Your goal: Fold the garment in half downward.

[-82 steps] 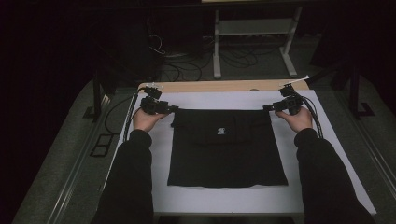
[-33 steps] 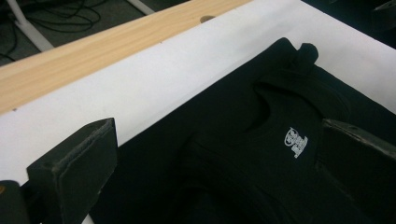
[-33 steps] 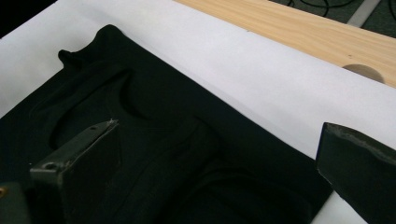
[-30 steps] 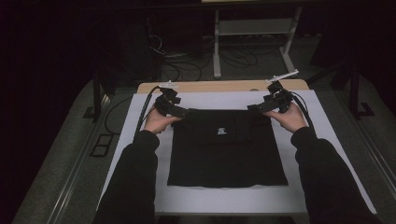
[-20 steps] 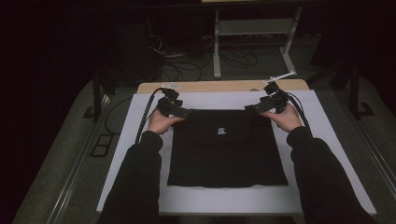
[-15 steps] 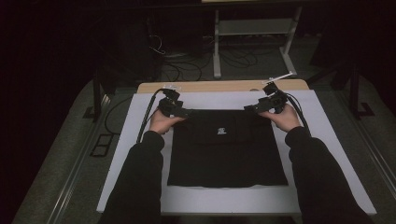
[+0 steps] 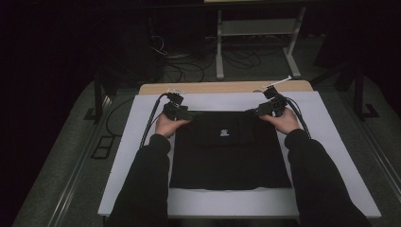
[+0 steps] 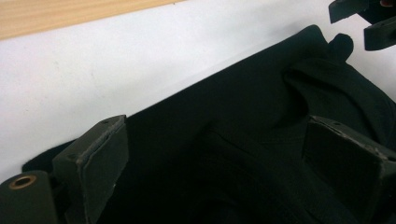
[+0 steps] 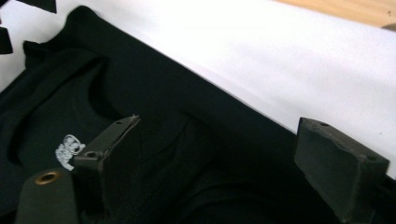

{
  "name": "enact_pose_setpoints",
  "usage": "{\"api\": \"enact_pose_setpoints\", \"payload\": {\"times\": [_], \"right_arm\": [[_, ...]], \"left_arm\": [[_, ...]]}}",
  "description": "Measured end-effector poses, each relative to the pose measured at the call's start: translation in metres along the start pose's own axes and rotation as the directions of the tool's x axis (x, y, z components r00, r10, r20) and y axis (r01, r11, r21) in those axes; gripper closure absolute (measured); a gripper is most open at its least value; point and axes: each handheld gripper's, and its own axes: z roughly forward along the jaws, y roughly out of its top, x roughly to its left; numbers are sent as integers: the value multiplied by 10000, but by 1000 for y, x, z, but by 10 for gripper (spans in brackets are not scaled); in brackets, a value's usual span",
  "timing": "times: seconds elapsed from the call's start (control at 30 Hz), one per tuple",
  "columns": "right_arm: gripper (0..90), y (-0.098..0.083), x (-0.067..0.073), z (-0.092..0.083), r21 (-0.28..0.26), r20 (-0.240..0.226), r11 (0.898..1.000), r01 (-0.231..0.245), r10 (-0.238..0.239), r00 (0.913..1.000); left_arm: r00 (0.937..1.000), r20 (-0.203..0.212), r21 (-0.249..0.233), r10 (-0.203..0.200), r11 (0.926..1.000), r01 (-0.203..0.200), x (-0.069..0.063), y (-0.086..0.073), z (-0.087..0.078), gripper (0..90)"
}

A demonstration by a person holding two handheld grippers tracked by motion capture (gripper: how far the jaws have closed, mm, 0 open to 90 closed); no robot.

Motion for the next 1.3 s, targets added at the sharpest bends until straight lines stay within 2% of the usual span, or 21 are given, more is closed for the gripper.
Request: {"api": "enact_pose_setpoints", "payload": {"times": [0.3,0.53,0.63,0.7,0.8,0.97,1.07,1.17,1.27,1.3], "right_arm": [[216,-1,1,11,206,42,9998,-64,63,10000],[289,-2,1,20,293,-100,9993,-241,244,9997],[330,-3,2,25,399,-202,9990,-200,208,9996],[355,-3,3,28,465,-198,9986,-249,258,9995],[383,-5,3,33,562,-304,9979,-329,347,9989],[491,-6,4,38,599,-605,9975,-385,422,9973],[585,-6,6,41,615,-605,9976,-306,343,9976],[666,-6,8,42,609,-676,9976,-339,380,9970],[791,-7,9,42,714,-663,9971,-258,306,9973],[807,-7,10,42,705,-734,9973,-192,244,9970]], "left_arm": [[9996,183,46,-205,9998,205,3,-3,7,137],[9982,413,174,-432,9989,426,6,-7,13,194],[9989,291,247,-368,9990,361,6,-8,17,245],[9996,87,248,-274,9993,272,4,-9,19,309],[9994,220,280,-266,9993,260,5,-10,22,370],[9988,345,319,-334,9990,323,5,-12,24,499],[9980,560,364,-277,9990,257,4,-12,26,595],[9989,472,477,-81,9988,58,2,-13,29,686],[9991,396,519,122,9985,-143,-1,-13,29,819],[9993,343,534,155,9984,-173,-2,-13,29,832]]}}
